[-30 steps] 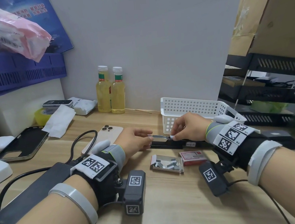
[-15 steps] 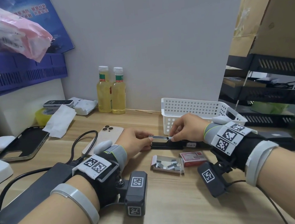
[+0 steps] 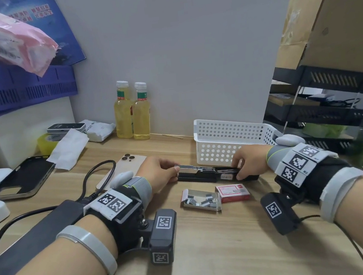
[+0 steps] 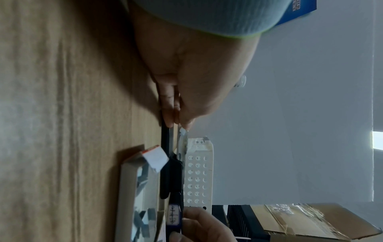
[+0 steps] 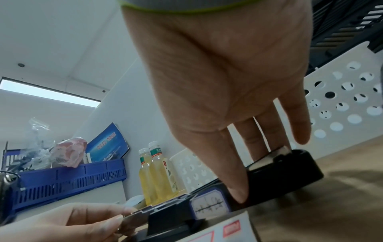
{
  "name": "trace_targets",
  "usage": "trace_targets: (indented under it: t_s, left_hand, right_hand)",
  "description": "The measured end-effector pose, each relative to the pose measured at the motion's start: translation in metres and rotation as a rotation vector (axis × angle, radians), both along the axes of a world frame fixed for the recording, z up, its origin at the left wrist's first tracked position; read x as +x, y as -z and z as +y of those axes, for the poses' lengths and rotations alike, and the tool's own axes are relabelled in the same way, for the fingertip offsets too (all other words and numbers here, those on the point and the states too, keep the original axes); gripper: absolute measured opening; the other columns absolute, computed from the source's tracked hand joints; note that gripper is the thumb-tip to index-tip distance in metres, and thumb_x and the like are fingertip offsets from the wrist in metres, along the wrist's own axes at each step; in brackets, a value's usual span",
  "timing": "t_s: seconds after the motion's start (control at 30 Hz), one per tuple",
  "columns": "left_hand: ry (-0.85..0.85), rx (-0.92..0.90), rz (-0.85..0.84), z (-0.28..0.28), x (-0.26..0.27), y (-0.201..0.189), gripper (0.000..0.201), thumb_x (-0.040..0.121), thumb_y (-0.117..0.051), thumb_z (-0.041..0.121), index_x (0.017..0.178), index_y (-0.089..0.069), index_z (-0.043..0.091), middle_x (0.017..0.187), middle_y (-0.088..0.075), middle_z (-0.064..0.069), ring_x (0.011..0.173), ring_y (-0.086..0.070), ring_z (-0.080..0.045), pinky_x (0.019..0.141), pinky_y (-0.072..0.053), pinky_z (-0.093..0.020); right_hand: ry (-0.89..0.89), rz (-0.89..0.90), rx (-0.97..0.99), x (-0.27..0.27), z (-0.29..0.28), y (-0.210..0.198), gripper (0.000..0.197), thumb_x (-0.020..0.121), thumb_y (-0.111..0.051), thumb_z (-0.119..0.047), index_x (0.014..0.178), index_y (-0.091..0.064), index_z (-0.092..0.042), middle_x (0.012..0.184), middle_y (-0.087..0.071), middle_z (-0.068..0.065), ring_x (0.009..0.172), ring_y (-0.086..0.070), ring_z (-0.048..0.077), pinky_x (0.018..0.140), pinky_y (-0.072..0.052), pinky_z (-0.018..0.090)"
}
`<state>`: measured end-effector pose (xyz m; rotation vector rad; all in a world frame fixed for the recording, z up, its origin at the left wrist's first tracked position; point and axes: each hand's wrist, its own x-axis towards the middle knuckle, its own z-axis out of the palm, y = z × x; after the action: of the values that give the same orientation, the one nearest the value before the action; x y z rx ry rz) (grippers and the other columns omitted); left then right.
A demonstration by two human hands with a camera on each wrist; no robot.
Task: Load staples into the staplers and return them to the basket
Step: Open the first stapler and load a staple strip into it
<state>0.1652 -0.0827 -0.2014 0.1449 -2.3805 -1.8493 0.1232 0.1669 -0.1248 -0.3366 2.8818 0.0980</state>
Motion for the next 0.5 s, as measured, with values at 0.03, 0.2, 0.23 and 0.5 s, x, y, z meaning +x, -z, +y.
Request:
trace_targets:
  t_s: [0.03,0.2,0.23,0.5]
  left_hand:
    - [-0.003,0.001,-0.004,0.0,0.0,0.0,0.014,0.093,-0.068,0.011,0.104,-0.075,0.007,0.095,-0.077,-0.012,0.09,-0.075,-0.024,0.09,-0.059,-0.034]
    - [-0.008,0.067,-0.016,-0.002,0.001,-0.003,0.016,0.094,-0.066,0.007,0.107,-0.073,0.001,0.094,-0.074,-0.015,0.089,-0.073,-0.026,0.089,-0.059,-0.032]
    - [-0.009,0.088,-0.021,-0.002,0.002,-0.003,0.016,0.093,-0.066,0.006,0.107,-0.073,0.0,0.094,-0.074,-0.015,0.089,-0.073,-0.026,0.086,-0.06,-0.03]
    - [-0.021,0.127,-0.019,-0.003,0.002,-0.004,0.013,0.092,-0.067,0.003,0.103,-0.073,0.0,0.09,-0.073,-0.014,0.085,-0.071,-0.023,0.078,-0.06,-0.023]
  right_hand:
    - [-0.002,0.016,-0.014,0.001,0.002,-0.001,0.029,0.084,-0.074,-0.034,0.112,-0.066,-0.034,0.114,-0.066,-0.006,0.105,-0.062,0.019,0.097,-0.05,0.033]
    - [-0.033,0.14,-0.17,0.006,0.003,-0.019,0.025,0.081,-0.076,-0.025,0.104,-0.068,-0.032,0.099,-0.065,-0.007,0.091,-0.062,0.017,0.081,-0.048,0.028]
    - [-0.038,0.153,-0.197,0.007,0.003,-0.023,0.023,0.082,-0.076,-0.026,0.103,-0.069,-0.032,0.097,-0.067,-0.008,0.09,-0.063,0.016,0.081,-0.048,0.028]
    - [-0.041,0.107,-0.196,0.009,0.001,-0.032,0.018,0.083,-0.077,-0.025,0.097,-0.07,-0.034,0.093,-0.072,-0.01,0.064,-0.063,0.011,0.062,-0.052,0.022]
